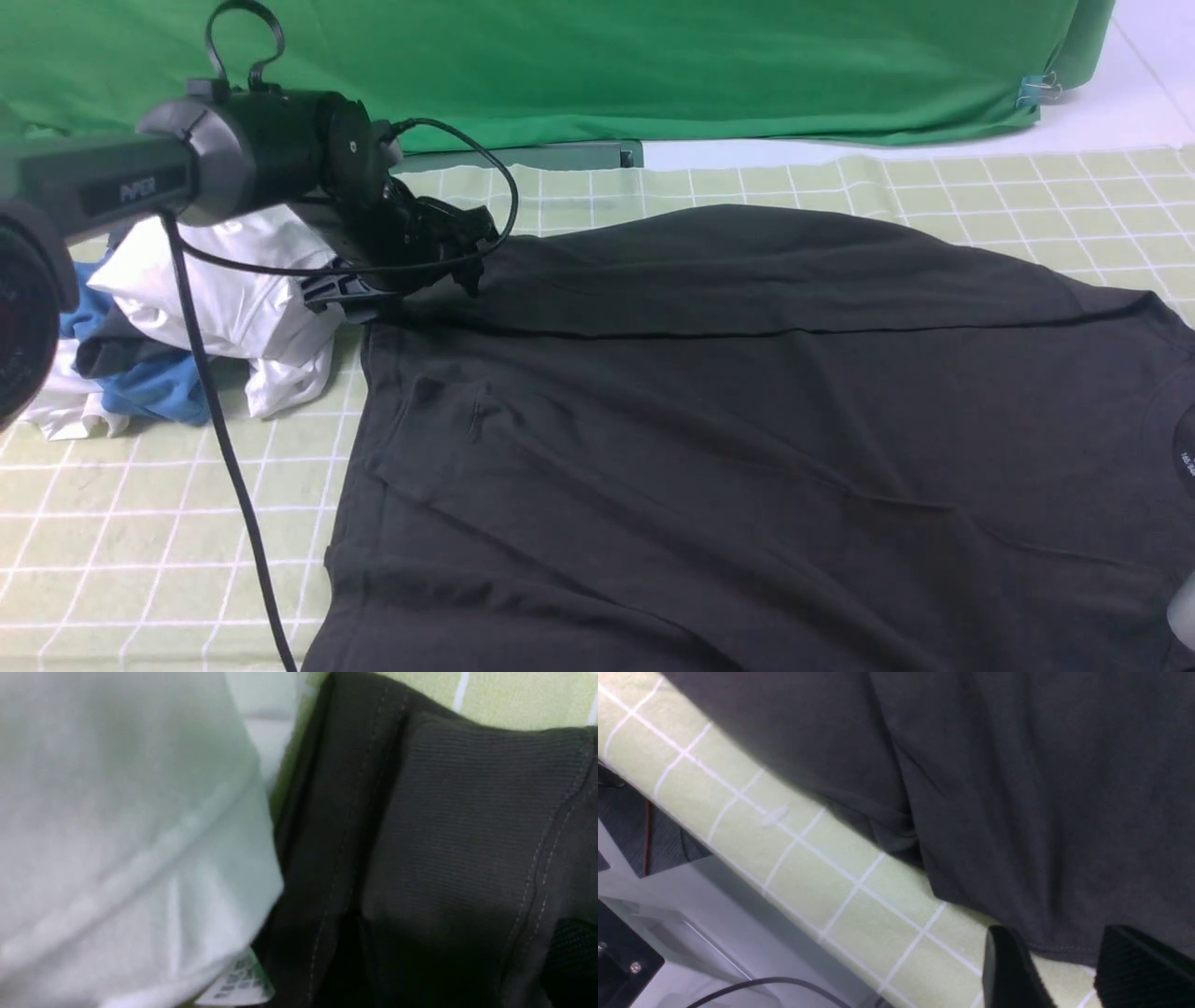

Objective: Fold a long-sleeved shirt over a green coffee tablecloth.
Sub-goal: 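Grab the top left corner of the dark shirt with the left gripper, then fold the left side of the dark shirt inward over its body with the left gripper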

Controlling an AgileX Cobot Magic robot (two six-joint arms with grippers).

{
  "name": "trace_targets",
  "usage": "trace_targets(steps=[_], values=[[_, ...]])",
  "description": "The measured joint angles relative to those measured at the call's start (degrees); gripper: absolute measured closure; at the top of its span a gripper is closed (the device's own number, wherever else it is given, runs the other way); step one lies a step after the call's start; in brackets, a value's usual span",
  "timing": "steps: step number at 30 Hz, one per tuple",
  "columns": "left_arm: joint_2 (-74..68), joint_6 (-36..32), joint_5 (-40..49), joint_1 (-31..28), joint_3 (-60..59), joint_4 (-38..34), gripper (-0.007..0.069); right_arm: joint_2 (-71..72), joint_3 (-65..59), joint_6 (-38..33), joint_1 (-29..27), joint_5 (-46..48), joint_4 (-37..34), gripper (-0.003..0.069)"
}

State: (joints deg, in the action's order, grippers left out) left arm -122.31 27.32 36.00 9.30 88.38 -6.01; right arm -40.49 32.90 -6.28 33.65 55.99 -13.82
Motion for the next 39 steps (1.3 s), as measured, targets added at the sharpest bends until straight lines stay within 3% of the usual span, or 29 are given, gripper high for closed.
trace_targets(steps=[2, 7, 9, 17, 22, 24, 28, 33, 39], values=[[-0.1, -0.1, -0.1, 0.0, 0.0, 0.0, 0.019, 0.0, 0.0, 0.0, 0.0, 0.0, 0.0, 0.0387], [-0.3, -3.1, 0.3, 0.0, 0.1, -0.6, 0.0513, 0.0, 0.0, 0.0, 0.0, 0.0, 0.0, 0.0387], [-0.3, -5.9, 2.8, 0.0, 1.3, -1.2, 0.057, 0.0, 0.0, 0.0, 0.0, -0.1, 0.0, 0.0387], [5.4, -12.3, 12.2, 0.1, 4.1, -3.1, 0.0575, 0.0, 0.0, 4.3, 0.0, -6.1, 1.2, 0.0387], [10.6, -13.4, 15.6, 0.2, 4.4, -3.1, 0.0575, 0.0, 0.0, 7.0, 0.0, -10.5, 6.0, 0.0394], [13.4, -14.4, 19.8, 0.8, 4.3, -2.4, 0.0575, 0.0, 0.0, 12.6, 0.0, -12.9, 13.8, 0.0428], [17.6, -14.6, 22.9, 2.2, 2.9, -0.6, 0.0575, 0.0, 0.0, 18.3, 0.0, -15.1, 20.9, 0.0512], [23.2, -14.2, 24.5, 4.5, -2.6, 0.7, 0.0575, 0.0, 0.0, 19.6, 0.0, -17.9, 22.5, 0.0645], [29.0, -10.7, 24.4, 7.4, -13.3, 1.6, 0.0575, 0.0, 0.0, 19.7, 0.0, -18.5, 22.6, 0.0657]])
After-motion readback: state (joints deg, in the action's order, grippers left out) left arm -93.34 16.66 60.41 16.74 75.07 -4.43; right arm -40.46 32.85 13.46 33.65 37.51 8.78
